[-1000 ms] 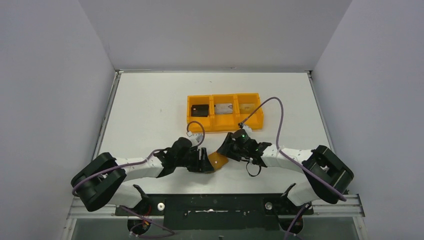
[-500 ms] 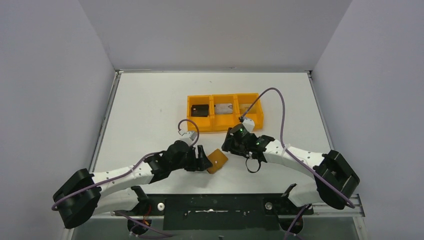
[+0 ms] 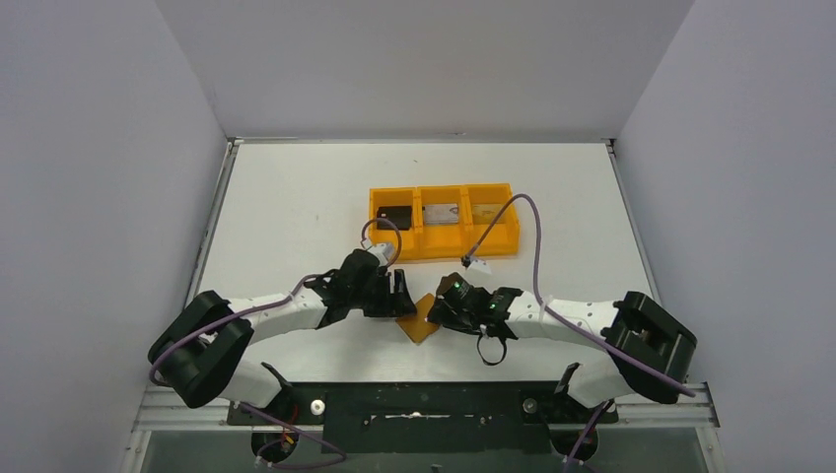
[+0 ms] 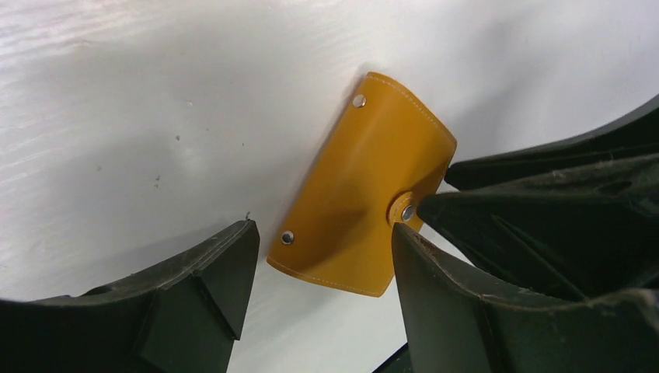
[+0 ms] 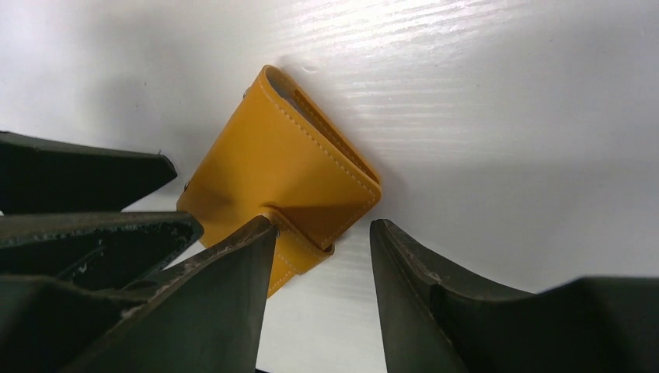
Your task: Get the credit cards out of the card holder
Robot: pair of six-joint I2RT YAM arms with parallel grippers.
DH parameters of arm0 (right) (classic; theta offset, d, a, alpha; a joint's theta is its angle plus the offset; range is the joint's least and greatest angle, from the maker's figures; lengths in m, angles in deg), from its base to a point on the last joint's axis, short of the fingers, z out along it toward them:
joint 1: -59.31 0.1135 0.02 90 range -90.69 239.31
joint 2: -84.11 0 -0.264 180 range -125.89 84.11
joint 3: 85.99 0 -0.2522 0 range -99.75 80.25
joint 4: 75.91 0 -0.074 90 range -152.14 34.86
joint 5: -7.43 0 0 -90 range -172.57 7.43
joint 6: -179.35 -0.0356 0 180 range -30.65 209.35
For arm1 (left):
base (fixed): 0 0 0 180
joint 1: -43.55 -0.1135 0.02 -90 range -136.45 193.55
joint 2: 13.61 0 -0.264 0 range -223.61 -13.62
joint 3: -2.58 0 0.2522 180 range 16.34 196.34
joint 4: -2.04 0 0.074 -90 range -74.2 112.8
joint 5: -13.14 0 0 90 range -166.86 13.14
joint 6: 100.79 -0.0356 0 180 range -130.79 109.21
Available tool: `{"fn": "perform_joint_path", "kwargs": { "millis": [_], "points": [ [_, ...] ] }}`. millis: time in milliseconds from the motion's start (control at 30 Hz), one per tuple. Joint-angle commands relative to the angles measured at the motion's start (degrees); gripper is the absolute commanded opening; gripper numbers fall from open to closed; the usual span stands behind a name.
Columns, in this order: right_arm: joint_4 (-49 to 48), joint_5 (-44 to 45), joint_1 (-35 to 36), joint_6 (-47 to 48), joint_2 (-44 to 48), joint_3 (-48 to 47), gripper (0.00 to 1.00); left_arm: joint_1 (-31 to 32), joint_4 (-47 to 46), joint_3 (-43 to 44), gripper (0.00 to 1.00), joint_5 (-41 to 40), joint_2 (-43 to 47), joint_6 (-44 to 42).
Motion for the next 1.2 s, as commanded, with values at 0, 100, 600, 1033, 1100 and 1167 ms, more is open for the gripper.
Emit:
{"fn": "perform_joint_path", "kwargs": {
  "millis": [0,100,600,1033,1100,1167],
  "points": [
    [-3.6,0.6,-1.4,0.5,-3.5,-4.0,0.48,-0.1,-4.2,-0.8,0.61,4.0,-0.4,-1.0],
    [-5.1,-3.2,-3.7,3.2,-6.4,-5.5,0.46,0.2,-7.1,-4.2,0.56,6.2,0.8,0.9],
    [9.4,3.9,-4.7,12.0,-11.2,-17.4,0.49,4.8,-6.6,-8.7,0.47,-3.2,7.2,8.6],
    [11.6,6.0,1.7,13.8,-13.1,-21.1,0.43,4.7,-3.4,-7.0,0.52,-6.9,4.6,9.6],
    [11.9,6.0,2.3,12.8,-14.5,-21.7,0.44,4.7,-3.6,-7.0,0.52,-6.8,4.2,9.8],
    [12.9,6.3,2.4,11.7,-16.0,-22.1,0.43,4.8,-3.4,-6.9,0.52,-6.8,3.9,9.8]
  ]
}}
